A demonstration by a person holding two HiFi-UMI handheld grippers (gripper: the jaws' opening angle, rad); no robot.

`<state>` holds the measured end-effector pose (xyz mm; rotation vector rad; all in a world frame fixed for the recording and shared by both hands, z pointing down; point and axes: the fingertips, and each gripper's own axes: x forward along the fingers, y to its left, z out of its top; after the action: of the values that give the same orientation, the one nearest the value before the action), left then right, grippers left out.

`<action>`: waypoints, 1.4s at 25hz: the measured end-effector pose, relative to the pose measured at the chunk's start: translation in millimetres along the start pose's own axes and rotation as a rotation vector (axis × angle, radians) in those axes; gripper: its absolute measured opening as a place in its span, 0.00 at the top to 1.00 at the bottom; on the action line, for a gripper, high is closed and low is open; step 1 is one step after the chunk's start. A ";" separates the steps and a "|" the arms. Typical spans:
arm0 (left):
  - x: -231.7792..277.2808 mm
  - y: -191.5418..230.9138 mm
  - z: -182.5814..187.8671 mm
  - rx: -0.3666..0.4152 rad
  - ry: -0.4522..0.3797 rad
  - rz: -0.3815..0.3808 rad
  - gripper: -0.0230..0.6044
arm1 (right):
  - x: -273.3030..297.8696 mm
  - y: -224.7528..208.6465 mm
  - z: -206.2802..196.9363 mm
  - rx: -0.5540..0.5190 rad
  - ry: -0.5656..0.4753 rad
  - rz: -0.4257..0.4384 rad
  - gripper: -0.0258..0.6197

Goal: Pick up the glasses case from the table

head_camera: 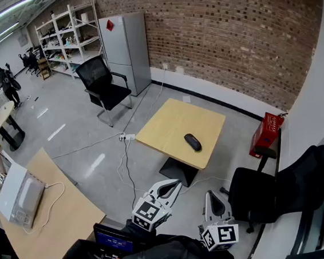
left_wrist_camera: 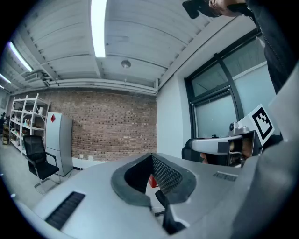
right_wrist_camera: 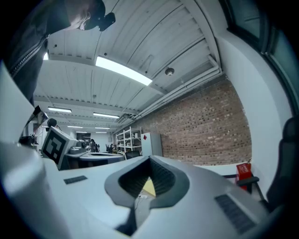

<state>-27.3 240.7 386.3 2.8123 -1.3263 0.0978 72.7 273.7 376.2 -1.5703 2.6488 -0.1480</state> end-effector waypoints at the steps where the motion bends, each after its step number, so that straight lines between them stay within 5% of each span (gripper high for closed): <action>1: 1.6 -0.7 0.1 0.001 0.001 -0.002 0.96 | 0.4 -1.4 -0.2 -0.001 0.003 0.000 0.96; 35: 22.2 -36.5 -43.6 -0.036 0.134 0.044 0.96 | -21.6 -32.7 -50.6 0.079 0.134 0.066 0.96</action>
<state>13.1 249.3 431.3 2.6939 -1.3467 0.2558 106.5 279.7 430.2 -1.4978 2.7532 -0.3618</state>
